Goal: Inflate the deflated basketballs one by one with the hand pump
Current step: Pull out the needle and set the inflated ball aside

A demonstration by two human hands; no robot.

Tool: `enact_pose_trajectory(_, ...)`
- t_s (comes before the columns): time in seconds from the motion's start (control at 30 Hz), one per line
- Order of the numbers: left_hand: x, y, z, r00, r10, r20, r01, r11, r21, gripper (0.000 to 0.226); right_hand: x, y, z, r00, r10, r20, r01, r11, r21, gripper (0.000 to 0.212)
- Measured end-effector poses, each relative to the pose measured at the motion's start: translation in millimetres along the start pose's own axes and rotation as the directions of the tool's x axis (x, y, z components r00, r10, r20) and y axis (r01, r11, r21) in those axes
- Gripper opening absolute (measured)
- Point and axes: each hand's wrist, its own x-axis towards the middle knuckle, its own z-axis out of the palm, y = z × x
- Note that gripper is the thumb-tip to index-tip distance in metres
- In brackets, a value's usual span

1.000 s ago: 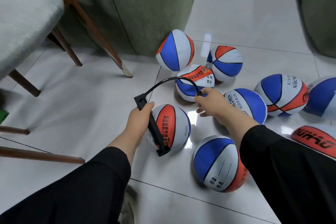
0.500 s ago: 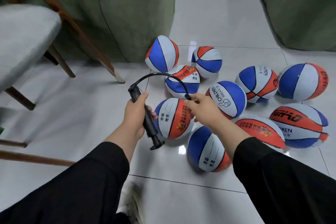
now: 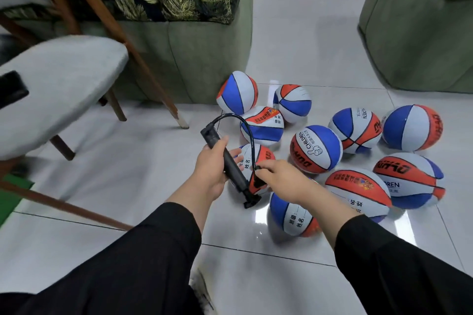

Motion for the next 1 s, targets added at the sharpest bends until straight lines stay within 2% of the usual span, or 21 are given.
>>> enact_pose_trajectory(0.13,-11.2,-3.5,-1.6,0.998,-0.005,0.059,0.002,0.999,0.039,0.024,-12.0,-7.1,5.3,0.993,-0.032,0.118,0.042,0.996,-0.083,0.026)
enact_pose_trajectory(0.2,-16.9,-4.1,-1.7,0.995,-0.039,0.097,0.037,0.999,0.015,0.017,-13.9,-6.4,5.9,0.988,-0.039,0.149,0.055,0.993,-0.100,0.025)
enact_pose_trajectory(0.33,-18.6,-8.9,-2.1,0.984,-0.106,0.142,0.105,0.994,0.015,0.017,-14.7,-6.5,8.0,0.980,-0.024,0.196,0.057,0.985,-0.161,0.023)
enact_pose_trajectory(0.5,-8.4,-14.4,-0.2,0.979,-0.128,0.158,0.133,0.991,-0.023,0.024,-9.6,4.4,10.2,0.993,-0.011,0.120,0.021,0.996,-0.085,0.019)
enact_pose_trajectory(0.67,5.6,-19.6,3.8,0.989,-0.118,0.091,0.119,0.993,-0.005,0.021,-3.4,18.1,8.9,1.000,0.018,0.022,-0.018,1.000,0.011,0.019)
enact_pose_trajectory(0.77,15.0,-22.6,1.3,0.994,-0.100,0.049,0.095,0.991,0.099,0.013,-0.7,35.9,3.7,0.992,0.076,-0.103,-0.087,0.991,-0.106,0.023)
enact_pose_trajectory(0.83,24.4,-23.2,-1.0,0.997,-0.074,-0.021,0.077,0.978,0.194,0.009,-3.4,54.6,1.3,0.979,0.101,-0.176,-0.145,0.954,-0.263,0.036)
enact_pose_trajectory(0.93,41.5,-23.8,-6.7,0.995,0.005,-0.103,0.038,0.913,0.406,0.009,-11.3,88.7,8.9,0.966,0.163,-0.201,-0.248,0.805,-0.539,0.077)
enact_pose_trajectory(1.0,53.6,-25.9,-8.9,0.992,0.032,-0.120,0.029,0.880,0.474,0.012,-17.0,110.5,15.4,0.946,0.254,-0.202,-0.324,0.761,-0.562,0.103)
